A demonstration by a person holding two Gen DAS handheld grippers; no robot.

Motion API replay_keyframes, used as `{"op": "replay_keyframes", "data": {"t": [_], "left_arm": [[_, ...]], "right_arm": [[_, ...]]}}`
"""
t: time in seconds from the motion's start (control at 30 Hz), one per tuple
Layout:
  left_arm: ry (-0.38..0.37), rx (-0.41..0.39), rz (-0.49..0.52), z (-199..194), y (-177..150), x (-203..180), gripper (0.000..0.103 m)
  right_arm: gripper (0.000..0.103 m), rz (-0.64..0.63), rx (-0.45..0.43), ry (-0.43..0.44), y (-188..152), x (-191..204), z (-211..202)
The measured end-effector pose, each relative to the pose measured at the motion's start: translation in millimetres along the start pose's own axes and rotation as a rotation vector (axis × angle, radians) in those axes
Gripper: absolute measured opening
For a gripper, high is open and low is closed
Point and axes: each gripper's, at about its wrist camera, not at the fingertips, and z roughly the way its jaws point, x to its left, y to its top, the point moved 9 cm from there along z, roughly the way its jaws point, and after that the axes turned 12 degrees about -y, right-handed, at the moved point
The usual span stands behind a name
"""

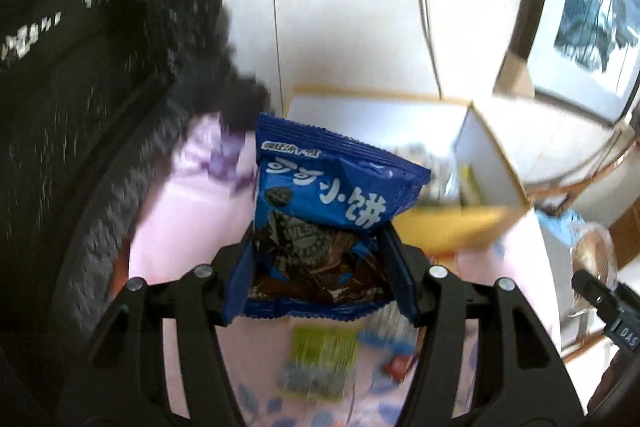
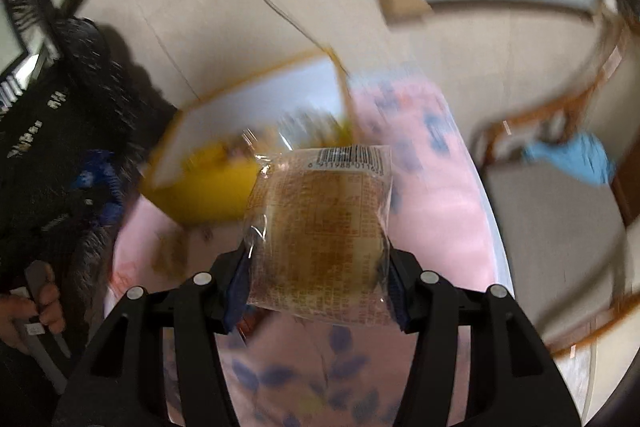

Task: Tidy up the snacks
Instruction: 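Carry the bread bun and blue biscuit bag over the yellow box and release both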

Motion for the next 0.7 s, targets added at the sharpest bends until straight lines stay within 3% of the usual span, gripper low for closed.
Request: {"op": "replay_keyframes", "data": {"t": [0.07, 0.13, 0.2, 0.3, 0.37, 0.43, 0.53, 0.7], "left_arm": [[-0.002, -0.042, 0.015, 7.5, 19.7, -4.1, 0.059], [0.06, -0.071, 0.08, 23.4, 41.3, -7.3, 0.059], [0.083, -0.065, 0.125, 50.0, 56.2, -9.3, 0.059], [0.064, -0.024, 0.095, 87.4, 68.0, -4.4, 0.059], [0.058, 0.004, 0.088, 103.4, 74.2, -1.7, 0.059], [0.051, 0.008, 0.075, 109.7, 78.9, 4.0, 0.059], [0.046, 0.01, 0.062, 116.3, 84.8, 11.9, 0.059], [0.069, 0.021, 0.065, 121.8, 88.1, 19.3, 0.061]], "right_arm": [[0.056, -0.044, -0.057, -0.011, 31.8, 15.1, -1.8], [0.056, -0.085, -0.11, -0.012, 69.0, 31.7, 2.9], [0.056, -0.109, -0.115, 0.005, 95.2, 42.2, 18.5], [0.056, -0.098, -0.052, 0.024, 121.1, 51.4, 62.6], [0.056, -0.087, -0.005, 0.052, 128.0, 57.2, 85.3], [0.056, -0.13, -0.006, 0.013, 134.8, 61.7, 102.7], [0.056, -0.14, 0.031, 0.031, 136.9, 67.5, 120.9], [0.056, -0.144, 0.04, 0.038, 134.5, 69.5, 129.5]]}}
